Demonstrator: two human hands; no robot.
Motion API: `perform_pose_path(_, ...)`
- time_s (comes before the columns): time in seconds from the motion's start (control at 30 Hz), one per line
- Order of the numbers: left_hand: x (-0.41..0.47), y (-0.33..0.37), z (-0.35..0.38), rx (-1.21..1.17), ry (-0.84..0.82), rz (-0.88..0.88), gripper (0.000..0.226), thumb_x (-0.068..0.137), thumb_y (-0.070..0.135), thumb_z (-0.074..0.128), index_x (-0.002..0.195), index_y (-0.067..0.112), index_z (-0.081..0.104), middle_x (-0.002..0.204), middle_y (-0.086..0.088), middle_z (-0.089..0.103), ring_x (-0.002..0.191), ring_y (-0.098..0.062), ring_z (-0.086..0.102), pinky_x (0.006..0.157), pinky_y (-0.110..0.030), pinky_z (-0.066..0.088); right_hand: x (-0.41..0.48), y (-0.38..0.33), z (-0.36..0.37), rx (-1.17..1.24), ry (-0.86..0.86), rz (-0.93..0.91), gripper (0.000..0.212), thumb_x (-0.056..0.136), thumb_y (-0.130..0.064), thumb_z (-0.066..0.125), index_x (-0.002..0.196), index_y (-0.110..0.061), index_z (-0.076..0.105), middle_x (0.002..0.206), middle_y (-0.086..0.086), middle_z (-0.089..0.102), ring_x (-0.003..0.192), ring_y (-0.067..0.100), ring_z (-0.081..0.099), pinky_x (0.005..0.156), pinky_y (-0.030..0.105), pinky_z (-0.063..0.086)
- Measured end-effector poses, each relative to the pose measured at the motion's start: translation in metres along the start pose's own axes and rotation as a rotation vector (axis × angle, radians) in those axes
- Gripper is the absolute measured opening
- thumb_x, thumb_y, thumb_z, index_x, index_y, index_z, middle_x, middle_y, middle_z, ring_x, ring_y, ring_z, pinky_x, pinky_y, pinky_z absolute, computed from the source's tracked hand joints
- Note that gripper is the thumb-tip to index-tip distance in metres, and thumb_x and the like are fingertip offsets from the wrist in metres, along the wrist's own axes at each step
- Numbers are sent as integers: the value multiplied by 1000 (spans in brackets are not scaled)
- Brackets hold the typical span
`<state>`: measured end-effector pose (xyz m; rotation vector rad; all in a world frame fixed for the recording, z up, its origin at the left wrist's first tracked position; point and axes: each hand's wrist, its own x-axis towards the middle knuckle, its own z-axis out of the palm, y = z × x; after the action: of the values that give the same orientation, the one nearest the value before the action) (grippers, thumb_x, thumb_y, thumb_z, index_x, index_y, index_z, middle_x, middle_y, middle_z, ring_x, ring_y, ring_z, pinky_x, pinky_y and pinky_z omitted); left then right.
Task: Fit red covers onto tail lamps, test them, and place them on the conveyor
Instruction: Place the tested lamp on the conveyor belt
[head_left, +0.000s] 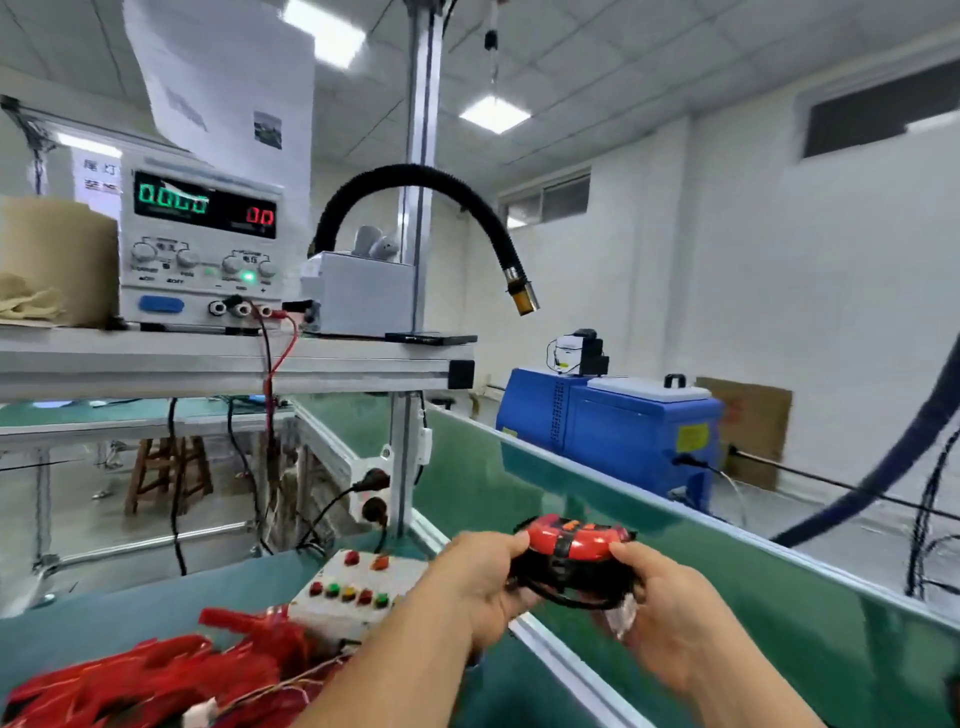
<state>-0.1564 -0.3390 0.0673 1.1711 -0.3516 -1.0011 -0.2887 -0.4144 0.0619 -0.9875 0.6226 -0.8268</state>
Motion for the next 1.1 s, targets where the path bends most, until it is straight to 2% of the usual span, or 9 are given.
perform_pose_path(0.17, 20, 7, 19, 28, -37, -22, 16, 98, -4, 47, 104, -10, 60, 83, -18, 65, 72, -27, 61, 58, -36, 57, 34, -17, -18, -17, 43, 62, 14, 96, -3, 48, 98, 6, 58, 71, 16, 71, 59, 24, 65, 43, 26, 49)
perform_pose_path(0.23, 23, 0, 22, 50, -4, 31, 15, 97, -6, 46, 99, -8, 61, 74, -15, 68, 71, -26, 59, 62, -35, 55, 49, -12, -20, -22, 40, 55, 22, 99, -3, 43, 100, 9, 61, 79, 18, 74, 72, 27, 69, 58, 33, 56)
perform_pose_path(0.33, 25, -20, 30, 152, 154, 264, 13, 91, -5, 57, 89, 6, 63, 87, -12, 70, 86, -30, 65, 86, -44, 56, 73, 6, -20, -61, 89, 41, 30, 99, -5, 42, 108, 12, 64, 105, 25, 70, 96, 38, 65, 79, 42, 51)
perform_pose_path(0.47, 28, -37, 40, 366, 450, 450, 14, 86, 12, 70, 95, 13, 60, 102, -8, 65, 91, -24, 64, 86, -39, 55, 93, 28, -11, -8, 98, 162, 24, 99, -9, 41, 96, -4, 65, 81, 13, 68, 66, 25, 62, 53, 27, 45)
perform_pose_path(0.6, 41, -37, 32, 439, 532, 427, 27, 86, 20, 71, 108, 8, 61, 111, -9, 62, 99, -27, 62, 93, -41, 51, 105, 38, -3, -82, 94, 213, 24, 95, -7, 42, 82, -12, 61, 70, 7, 59, 57, 17, 48, 49, 24, 32)
perform_pose_path(0.7, 53, -33, 23, 385, 515, 354, 22, 89, 20, 68, 107, 9, 62, 105, -10, 66, 96, -29, 64, 90, -42, 54, 109, 33, 6, -141, 109, 212, 25, 94, -3, 43, 75, -9, 58, 68, 11, 59, 58, 19, 50, 50, 24, 36)
perform_pose_path(0.8, 70, -25, 8, 161, 416, 202, 8, 92, 0, 54, 95, 0, 61, 95, -20, 67, 88, -34, 65, 86, -43, 56, 114, 29, 10, -257, 168, 95, 22, 91, 2, 45, 75, -7, 56, 72, 14, 57, 61, 22, 50, 56, 27, 38)
perform_pose_path(0.93, 83, -22, -8, 44, 301, 113, 32, 91, -18, 34, 87, -1, 62, 73, -15, 70, 70, -26, 63, 61, -35, 55, 107, 40, 7, -378, 119, -151, 34, 91, 5, 43, 72, -8, 68, 72, 8, 67, 63, 18, 55, 58, 25, 43)
perform_pose_path(1.1, 93, -23, -4, 141, 177, 211, 47, 92, -18, 31, 103, 9, 68, 99, -14, 72, 103, -31, 64, 100, -46, 49, 97, 50, 4, -235, 120, -278, 45, 96, 6, 38, 88, -22, 73, 101, 6, 74, 95, 22, 64, 94, 41, 49)
